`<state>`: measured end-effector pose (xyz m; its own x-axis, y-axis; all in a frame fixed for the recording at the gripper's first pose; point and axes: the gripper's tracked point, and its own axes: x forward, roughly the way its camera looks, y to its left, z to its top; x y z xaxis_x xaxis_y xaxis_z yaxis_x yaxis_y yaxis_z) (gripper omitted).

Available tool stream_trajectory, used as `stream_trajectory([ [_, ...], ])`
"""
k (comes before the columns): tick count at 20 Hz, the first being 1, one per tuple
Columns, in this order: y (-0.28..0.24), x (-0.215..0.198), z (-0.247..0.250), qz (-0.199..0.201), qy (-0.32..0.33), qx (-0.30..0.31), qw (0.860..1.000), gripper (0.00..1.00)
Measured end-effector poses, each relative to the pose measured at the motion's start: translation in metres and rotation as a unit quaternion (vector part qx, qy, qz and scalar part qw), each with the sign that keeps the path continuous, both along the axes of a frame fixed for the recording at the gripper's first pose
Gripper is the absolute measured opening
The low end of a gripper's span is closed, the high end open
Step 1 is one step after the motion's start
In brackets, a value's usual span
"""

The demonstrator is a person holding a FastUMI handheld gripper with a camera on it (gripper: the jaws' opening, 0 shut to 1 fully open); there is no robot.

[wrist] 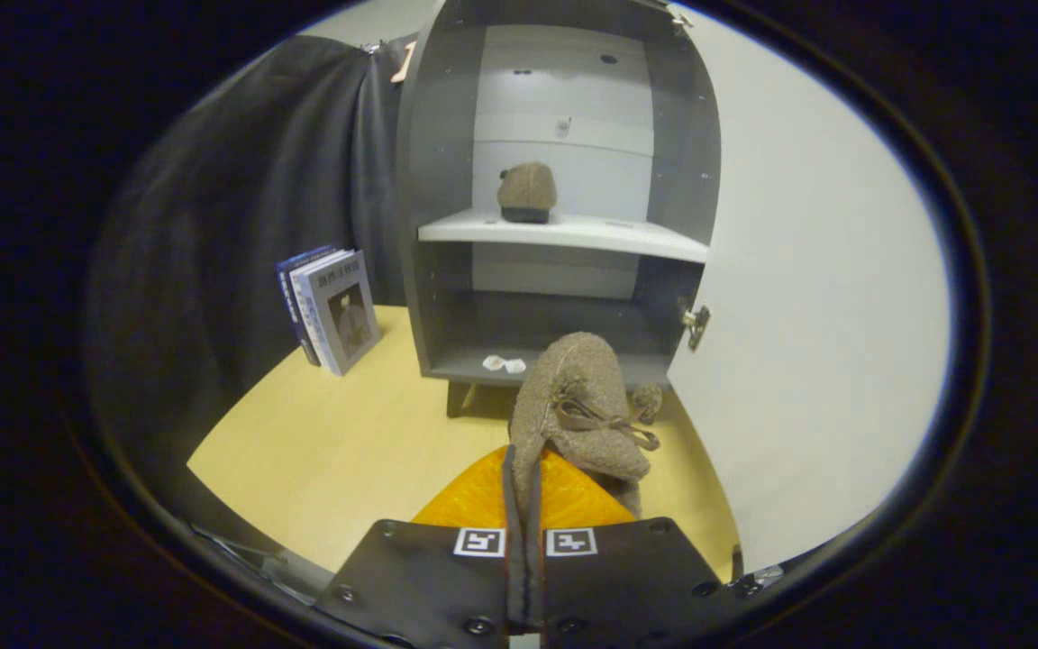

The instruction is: Open the shoe cabinet door, grab the shoes and put them into the shoe cabinet, then close the shoe cabinet door.

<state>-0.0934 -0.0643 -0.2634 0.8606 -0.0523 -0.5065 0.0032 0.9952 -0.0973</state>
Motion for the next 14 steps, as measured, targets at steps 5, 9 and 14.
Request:
stream_trajectory([
  [5, -0.012, 0.052, 0.052, 0.002, -0.039, -0.021, 0.999, 0.03],
  [9, -0.023, 0.096, 0.078, 0.007, -0.057, -0.038, 0.998, 0.02],
  [14, -0.031, 0.14, 0.088, 0.017, -0.061, -0.046, 0.997, 0.02],
])
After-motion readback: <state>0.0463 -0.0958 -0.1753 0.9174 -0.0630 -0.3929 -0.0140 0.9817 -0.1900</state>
